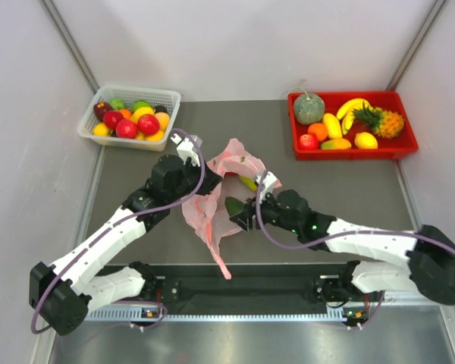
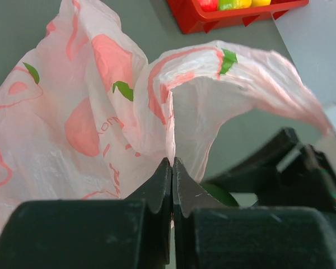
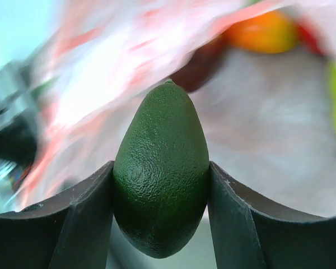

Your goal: Untie the knot of the plastic bag and take out the fruit

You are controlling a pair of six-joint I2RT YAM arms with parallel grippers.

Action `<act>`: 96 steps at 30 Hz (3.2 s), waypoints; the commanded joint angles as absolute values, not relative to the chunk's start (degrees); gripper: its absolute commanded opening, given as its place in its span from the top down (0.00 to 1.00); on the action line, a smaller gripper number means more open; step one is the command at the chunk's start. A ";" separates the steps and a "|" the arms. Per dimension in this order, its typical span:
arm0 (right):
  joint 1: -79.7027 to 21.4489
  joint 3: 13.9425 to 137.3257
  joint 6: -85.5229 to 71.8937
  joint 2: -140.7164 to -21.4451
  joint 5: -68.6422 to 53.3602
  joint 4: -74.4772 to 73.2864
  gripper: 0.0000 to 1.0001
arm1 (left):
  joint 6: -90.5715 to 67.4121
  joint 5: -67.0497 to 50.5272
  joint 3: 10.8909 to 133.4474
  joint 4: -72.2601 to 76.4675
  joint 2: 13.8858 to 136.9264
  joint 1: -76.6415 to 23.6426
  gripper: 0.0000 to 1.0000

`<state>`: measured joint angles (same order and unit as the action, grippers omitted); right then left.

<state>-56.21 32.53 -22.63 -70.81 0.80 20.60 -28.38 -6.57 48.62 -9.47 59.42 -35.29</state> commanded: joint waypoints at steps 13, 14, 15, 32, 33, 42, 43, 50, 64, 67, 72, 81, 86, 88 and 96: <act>-53.80 33.31 -19.34 -22.33 8.42 -8.70 1.00 | -28.30 -6.68 47.99 -2.73 61.00 -35.42 1.00; -53.27 34.27 -19.16 -21.98 9.92 -8.88 1.00 | -28.21 -6.77 47.90 -2.81 61.00 -35.42 1.00; -52.83 34.80 -19.07 -22.15 13.59 -8.88 1.00 | -28.04 -6.94 47.81 -2.81 60.91 -35.42 1.00; -11.09 60.72 -24.87 -73.69 16.97 -6.07 1.00 | -28.74 -9.40 45.88 -2.63 59.06 -35.42 1.00; -9.16 62.30 -25.13 -76.26 17.31 -6.06 1.00 | -28.74 -9.49 45.97 -2.64 59.06 -35.42 1.00; -4.04 81.54 -25.05 -100.27 17.05 -11.07 0.70 | -27.51 -9.76 47.20 -4.57 58.89 -35.42 1.00; -3.96 82.95 -24.53 -101.50 17.31 -12.90 0.58 | -27.25 -9.76 47.46 -4.83 58.80 -35.33 1.00; -3.08 93.07 -23.64 -106.97 14.42 -20.82 0.00 | -26.89 -9.67 47.99 -5.89 58.71 -35.42 1.00; -15.19 58.47 -21.88 -57.98 0.18 -17.58 0.00 | -26.19 -10.90 53.43 -8.87 57.57 -35.59 1.00; -22.05 49.33 -23.28 -47.51 -1.49 -16.62 0.00 | -26.89 -13.35 54.75 -9.40 57.74 -35.60 1.00; -28.65 39.03 -24.96 -38.77 -0.35 -18.01 0.00 | -27.25 -22.40 57.21 -10.72 59.15 -36.03 1.00; -29.44 35.86 -22.07 -38.41 1.32 -19.86 0.00 | -20.66 -6.77 61.24 -17.14 50.46 -36.04 0.01; -29.53 36.04 -21.18 -38.67 2.63 -20.30 0.00 | -19.95 2.50 69.33 -23.19 53.08 -35.69 0.01; -29.53 36.12 -21.09 -38.67 2.64 -20.39 0.00 | -20.39 4.39 70.75 -25.30 56.94 -34.64 0.01; -29.53 37.79 -20.13 -37.18 3.34 -23.46 0.00 | -23.56 -14.75 77.51 -27.24 79.50 -24.26 0.01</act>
<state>-28.75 34.94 -21.56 -38.70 2.13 -22.44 -22.59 -7.90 75.85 -23.29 71.18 -25.67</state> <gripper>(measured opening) 0.995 0.988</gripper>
